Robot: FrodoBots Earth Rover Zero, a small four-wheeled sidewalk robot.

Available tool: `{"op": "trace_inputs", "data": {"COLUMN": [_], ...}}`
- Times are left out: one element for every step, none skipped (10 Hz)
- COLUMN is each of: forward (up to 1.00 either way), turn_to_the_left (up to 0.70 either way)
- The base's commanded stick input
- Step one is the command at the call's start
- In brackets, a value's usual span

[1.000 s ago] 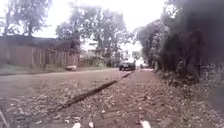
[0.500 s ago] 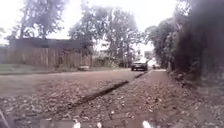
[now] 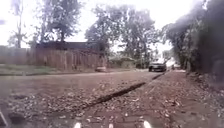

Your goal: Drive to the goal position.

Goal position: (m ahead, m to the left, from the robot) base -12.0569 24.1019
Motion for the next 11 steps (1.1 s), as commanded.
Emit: {"op": "trace_inputs", "data": {"forward": [0.0, 0.0, 0.0, 0.0, 0.0, 0.0, 0.0, 0.0, 0.0, 0.0, 0.0], "turn_to_the_left": [0.5, 0.5, 0.5, 0.5, 0.5, 0.5, 0.5, 0.5, 0.5, 0.5, 0.5]}}
